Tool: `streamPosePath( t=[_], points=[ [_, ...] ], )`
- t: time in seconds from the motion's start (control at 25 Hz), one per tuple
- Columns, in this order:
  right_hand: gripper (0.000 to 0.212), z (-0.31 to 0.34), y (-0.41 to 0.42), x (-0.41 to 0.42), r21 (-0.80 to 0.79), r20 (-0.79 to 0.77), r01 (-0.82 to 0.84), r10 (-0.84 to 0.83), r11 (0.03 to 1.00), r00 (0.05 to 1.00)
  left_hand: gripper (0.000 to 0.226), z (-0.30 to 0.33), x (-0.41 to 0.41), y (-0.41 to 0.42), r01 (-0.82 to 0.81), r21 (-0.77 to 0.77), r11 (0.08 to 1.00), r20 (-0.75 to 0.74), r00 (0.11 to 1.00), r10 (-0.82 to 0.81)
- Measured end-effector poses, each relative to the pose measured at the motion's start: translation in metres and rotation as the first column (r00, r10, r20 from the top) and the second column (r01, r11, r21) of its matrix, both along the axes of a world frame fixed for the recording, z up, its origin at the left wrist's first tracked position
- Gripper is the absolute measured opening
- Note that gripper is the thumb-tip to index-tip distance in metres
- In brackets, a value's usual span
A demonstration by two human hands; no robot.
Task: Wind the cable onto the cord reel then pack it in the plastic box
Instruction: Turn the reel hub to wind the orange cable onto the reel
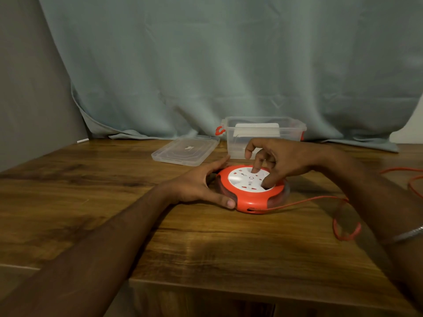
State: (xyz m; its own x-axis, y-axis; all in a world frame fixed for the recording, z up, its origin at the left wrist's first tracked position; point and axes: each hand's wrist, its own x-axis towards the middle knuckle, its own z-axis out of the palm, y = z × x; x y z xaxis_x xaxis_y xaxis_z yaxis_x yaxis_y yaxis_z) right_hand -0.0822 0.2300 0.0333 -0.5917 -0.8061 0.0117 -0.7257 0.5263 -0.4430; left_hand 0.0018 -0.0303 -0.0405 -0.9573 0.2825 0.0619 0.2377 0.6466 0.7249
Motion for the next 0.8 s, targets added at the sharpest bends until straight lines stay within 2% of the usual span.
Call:
streamPosePath(
  t=[0.52,0.8],
  points=[
    [0.028,-0.007,-0.010,0.006,0.025,-0.136,0.028,-0.024,0.999,0.990,0.134,-0.002,-0.002,-0.001,-0.003,0.001,1.000,-0.009,1.000,0.003],
    [0.044,-0.012,-0.016,0.010,0.010,-0.194,0.013,-0.011,1.000,0.981,0.135,-0.002,-0.003,0.000,-0.002,0.011,1.000,-0.018,1.000,0.003]
  ],
)
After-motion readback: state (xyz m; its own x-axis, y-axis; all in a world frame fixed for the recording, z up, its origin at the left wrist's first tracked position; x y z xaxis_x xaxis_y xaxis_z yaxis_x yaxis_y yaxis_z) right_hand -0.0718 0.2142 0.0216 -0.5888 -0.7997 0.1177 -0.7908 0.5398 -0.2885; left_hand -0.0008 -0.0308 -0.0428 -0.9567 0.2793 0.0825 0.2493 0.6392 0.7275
